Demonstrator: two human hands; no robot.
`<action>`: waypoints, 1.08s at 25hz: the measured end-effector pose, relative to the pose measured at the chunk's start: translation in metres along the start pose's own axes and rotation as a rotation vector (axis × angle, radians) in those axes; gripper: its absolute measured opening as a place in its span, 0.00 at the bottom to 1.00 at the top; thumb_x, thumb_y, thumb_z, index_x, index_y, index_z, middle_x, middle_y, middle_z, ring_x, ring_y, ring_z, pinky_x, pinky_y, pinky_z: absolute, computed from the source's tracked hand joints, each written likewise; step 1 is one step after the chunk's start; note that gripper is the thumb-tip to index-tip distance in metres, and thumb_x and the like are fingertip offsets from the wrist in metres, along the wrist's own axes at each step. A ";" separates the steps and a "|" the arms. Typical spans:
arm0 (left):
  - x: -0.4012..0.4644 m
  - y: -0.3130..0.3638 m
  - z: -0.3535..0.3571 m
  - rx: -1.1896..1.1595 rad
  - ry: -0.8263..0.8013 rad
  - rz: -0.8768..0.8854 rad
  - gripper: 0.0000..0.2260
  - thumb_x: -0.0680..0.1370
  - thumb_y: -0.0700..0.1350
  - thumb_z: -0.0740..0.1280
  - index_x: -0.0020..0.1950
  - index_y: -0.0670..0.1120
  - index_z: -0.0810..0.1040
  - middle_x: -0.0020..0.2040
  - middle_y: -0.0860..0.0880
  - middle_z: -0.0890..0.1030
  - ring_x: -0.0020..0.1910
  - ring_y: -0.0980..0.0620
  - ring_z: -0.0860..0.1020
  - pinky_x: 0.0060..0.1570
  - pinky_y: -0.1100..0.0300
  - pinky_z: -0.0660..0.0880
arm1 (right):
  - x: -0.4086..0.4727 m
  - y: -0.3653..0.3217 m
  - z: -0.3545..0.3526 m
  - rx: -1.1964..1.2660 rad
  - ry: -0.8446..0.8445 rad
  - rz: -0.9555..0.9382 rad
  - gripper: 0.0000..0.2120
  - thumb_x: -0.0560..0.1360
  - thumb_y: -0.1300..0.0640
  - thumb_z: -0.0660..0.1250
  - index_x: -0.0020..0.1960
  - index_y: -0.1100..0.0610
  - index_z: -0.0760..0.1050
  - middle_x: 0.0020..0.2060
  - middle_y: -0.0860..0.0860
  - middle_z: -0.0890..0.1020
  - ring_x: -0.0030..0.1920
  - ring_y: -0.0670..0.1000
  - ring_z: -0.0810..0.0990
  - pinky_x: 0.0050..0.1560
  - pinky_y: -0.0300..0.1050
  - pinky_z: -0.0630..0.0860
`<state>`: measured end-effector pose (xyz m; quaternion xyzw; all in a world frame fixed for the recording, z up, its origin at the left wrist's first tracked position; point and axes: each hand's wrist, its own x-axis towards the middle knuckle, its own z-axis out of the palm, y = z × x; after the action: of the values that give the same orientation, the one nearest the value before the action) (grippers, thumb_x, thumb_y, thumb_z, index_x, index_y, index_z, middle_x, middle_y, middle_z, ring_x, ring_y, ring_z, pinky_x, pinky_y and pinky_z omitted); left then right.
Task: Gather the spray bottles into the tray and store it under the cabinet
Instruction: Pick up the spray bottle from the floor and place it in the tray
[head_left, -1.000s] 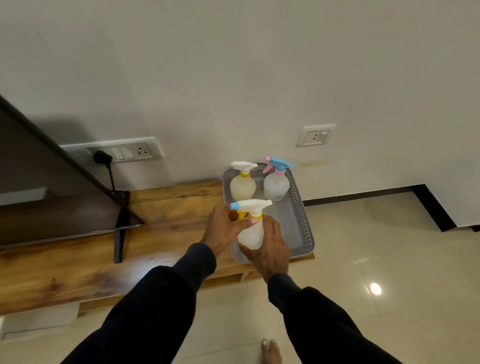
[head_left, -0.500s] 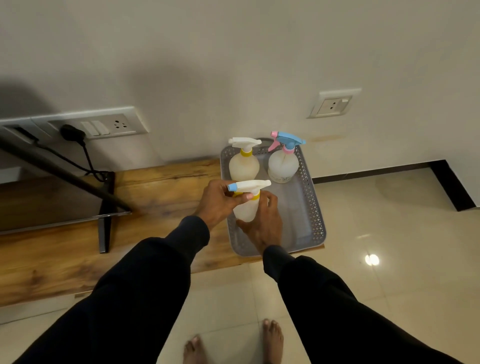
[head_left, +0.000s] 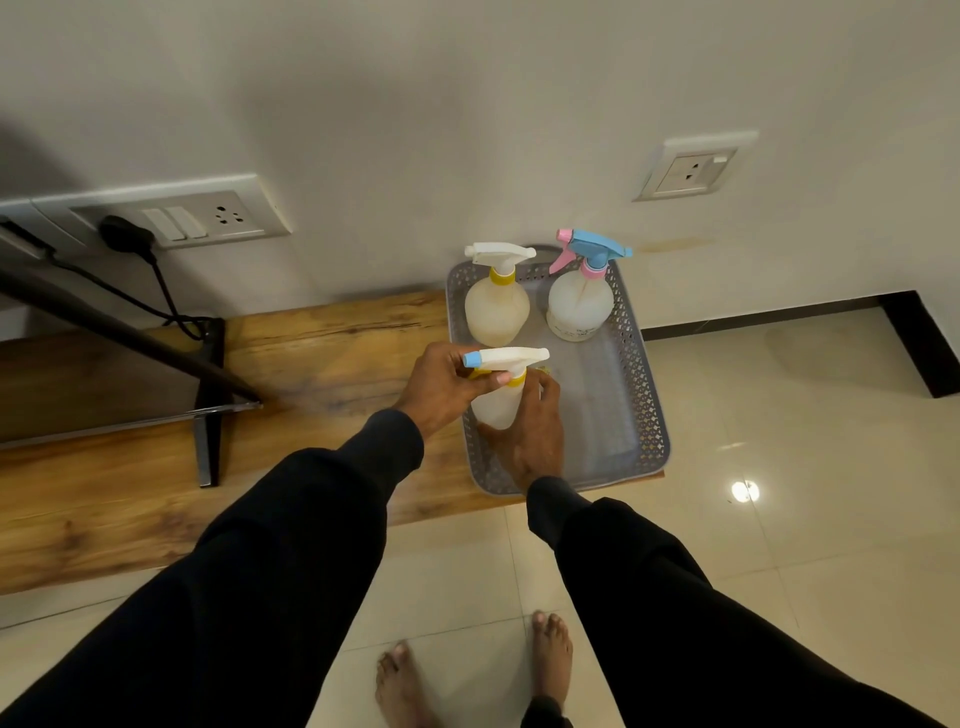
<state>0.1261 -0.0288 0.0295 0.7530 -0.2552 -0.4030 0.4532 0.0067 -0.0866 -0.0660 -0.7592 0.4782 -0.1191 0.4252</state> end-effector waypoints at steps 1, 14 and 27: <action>0.000 -0.002 0.000 0.001 -0.006 -0.004 0.17 0.73 0.40 0.75 0.61 0.38 0.82 0.58 0.41 0.84 0.56 0.48 0.82 0.55 0.58 0.79 | -0.002 0.000 0.001 0.008 0.001 0.000 0.41 0.68 0.44 0.78 0.71 0.48 0.57 0.71 0.52 0.66 0.68 0.56 0.72 0.64 0.57 0.77; -0.006 -0.005 -0.002 0.020 -0.032 -0.019 0.27 0.71 0.36 0.77 0.69 0.46 0.77 0.66 0.46 0.80 0.67 0.47 0.76 0.66 0.51 0.75 | -0.006 -0.001 -0.003 -0.013 -0.040 0.030 0.46 0.66 0.44 0.79 0.74 0.53 0.58 0.70 0.55 0.66 0.67 0.58 0.73 0.63 0.58 0.77; -0.071 0.018 -0.042 -0.012 0.280 -0.119 0.36 0.76 0.28 0.63 0.80 0.50 0.58 0.81 0.49 0.60 0.80 0.51 0.59 0.77 0.50 0.61 | -0.028 -0.042 -0.132 -0.147 0.068 -0.254 0.53 0.66 0.22 0.60 0.79 0.55 0.55 0.78 0.54 0.62 0.76 0.53 0.62 0.73 0.45 0.62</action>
<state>0.1224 0.0361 0.0835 0.8128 -0.1420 -0.3220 0.4642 -0.0585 -0.1262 0.0528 -0.8383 0.3998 -0.1624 0.3333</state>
